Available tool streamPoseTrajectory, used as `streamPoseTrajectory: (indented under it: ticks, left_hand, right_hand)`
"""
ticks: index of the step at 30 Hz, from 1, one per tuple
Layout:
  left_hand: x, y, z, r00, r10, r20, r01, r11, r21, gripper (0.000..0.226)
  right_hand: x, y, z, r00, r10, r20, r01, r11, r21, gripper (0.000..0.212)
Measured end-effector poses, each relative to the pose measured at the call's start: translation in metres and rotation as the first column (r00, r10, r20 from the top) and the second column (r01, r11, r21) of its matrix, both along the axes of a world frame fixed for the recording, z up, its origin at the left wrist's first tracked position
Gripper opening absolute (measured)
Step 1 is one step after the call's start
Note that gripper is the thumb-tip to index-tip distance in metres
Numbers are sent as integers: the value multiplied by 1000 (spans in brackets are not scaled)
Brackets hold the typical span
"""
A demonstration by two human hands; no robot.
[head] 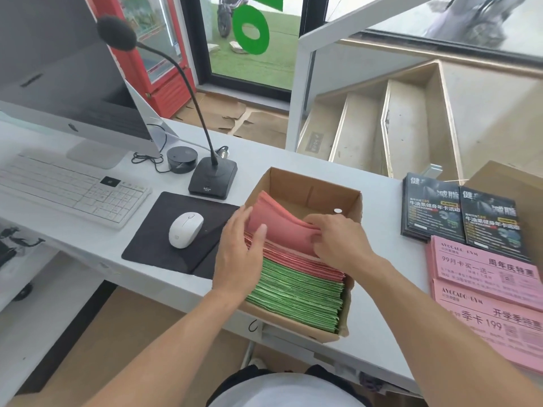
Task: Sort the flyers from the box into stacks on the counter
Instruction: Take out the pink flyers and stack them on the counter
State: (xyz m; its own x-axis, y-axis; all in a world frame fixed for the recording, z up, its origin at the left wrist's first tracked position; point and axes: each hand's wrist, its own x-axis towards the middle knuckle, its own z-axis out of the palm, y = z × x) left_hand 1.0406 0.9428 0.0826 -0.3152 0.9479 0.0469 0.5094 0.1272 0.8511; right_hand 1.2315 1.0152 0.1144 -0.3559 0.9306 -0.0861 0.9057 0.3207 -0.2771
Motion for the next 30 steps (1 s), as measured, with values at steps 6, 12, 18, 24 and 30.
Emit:
streamPoseTrajectory:
  ticks: [6,12,18,24,30]
  left_hand:
    - [1,17,44,820,120,559,-136,991,-13,31]
    - [97,23,79,377,-11,926,771,557,-308,38]
    - [183,18,62,348,81,934,551,788,-274,25]
    - [235,-8,27,398,17,917,511,826,-237,23]
    - [232,-29,5,613,-301,731,596,783,-177,27]
  right_hand:
    - [65,-30,48,825,99,-557,3,984,180,37]
    - [122,-65,57,624,2,-781,24,999,23,40]
    - [188,-107,33,194,-577,-793,294,806,-514,37]
    - [221,-164,12,289,-711,-641,302,703,-644,33]
    - [291,-192,5,497,-686,-532,442,727,-525,34]
